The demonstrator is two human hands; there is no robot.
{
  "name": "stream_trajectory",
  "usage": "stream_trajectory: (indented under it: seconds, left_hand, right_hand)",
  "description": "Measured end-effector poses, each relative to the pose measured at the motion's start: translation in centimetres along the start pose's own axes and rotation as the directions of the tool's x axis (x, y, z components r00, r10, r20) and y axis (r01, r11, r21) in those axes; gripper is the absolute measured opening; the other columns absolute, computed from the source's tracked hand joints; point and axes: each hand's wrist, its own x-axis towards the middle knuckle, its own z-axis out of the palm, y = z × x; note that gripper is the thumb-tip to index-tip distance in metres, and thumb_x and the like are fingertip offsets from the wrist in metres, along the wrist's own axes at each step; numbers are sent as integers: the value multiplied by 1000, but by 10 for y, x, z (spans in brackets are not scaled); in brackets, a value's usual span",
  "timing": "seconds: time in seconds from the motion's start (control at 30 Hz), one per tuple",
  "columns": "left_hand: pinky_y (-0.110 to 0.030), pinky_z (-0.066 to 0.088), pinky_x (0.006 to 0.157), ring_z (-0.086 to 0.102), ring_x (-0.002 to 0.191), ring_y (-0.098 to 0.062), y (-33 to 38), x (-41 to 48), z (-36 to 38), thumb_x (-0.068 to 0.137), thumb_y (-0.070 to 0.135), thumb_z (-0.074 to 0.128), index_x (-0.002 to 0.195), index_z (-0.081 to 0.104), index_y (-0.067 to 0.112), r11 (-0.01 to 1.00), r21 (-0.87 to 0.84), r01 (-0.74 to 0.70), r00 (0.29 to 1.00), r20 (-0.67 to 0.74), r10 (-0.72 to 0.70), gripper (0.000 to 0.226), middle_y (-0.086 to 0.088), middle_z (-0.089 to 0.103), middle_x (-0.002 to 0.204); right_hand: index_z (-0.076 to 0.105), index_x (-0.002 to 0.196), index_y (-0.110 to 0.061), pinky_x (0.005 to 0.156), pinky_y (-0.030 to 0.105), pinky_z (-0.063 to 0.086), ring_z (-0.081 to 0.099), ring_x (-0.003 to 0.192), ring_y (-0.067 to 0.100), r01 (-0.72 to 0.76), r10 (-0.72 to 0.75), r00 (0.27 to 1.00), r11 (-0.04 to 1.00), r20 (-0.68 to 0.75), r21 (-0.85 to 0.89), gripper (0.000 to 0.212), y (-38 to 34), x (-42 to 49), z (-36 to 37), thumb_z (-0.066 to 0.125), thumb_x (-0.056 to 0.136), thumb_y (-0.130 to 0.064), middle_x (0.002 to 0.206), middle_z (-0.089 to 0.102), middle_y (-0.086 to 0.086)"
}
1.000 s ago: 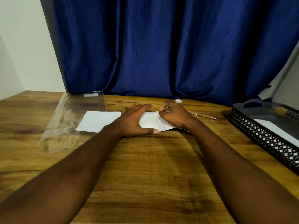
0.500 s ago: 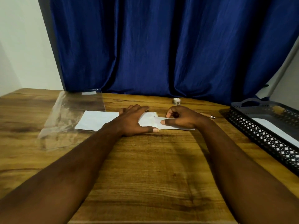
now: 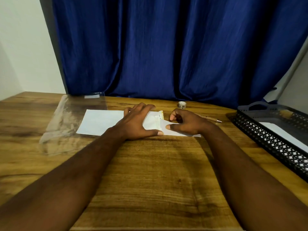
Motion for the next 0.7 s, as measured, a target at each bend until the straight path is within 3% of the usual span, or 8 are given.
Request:
stream_trajectory:
  seconds: [0.13,0.3,0.5,0.57,0.7]
  left_hand:
    - [-48,22,117,28,144,-18,0,0,2,90,74,56,156,28,36,1000,-7,-28,997,-72,28,82,7,31,157]
    - [-47,17,120,30,147,-21,-2,5,4,110,43,39,160,31,27,1000,-3,-30,988,-149,29,53,-1,37,160]
    - [-47,20,110,42,135,-23,-7,11,10,110,27,38,149,49,22,992,113,51,980,-199,-28,41,-4,56,147]
    - [-46,22,106,44,131,-22,-6,12,10,109,22,40,145,54,20,990,133,41,968,-252,-6,38,-3,58,141]
    - [-48,21,109,44,134,-23,-1,15,10,106,14,44,144,55,19,989,145,1,952,-304,44,40,-3,56,143]
  right_hand:
    - [66,126,-31,94,31,51,60,110,8,2,-2,1000,1000,15,-22,49,-1,1,3,79,87,-57,121,64,-13]
    - [69,110,-26,80,28,52,64,99,13,15,-14,999,1000,-37,24,19,-3,-2,4,75,95,-37,106,69,-9]
    - [67,101,-29,82,35,51,61,86,8,73,-65,987,996,-147,56,2,-9,-3,10,65,101,-29,94,68,-11]
    - [67,102,-28,84,31,46,58,87,1,95,-84,980,994,-178,53,5,-15,-4,10,64,102,-25,94,66,-16]
    - [72,106,-22,79,11,44,59,92,-13,142,-121,956,988,-268,61,8,-22,-1,11,67,100,-19,100,69,-19]
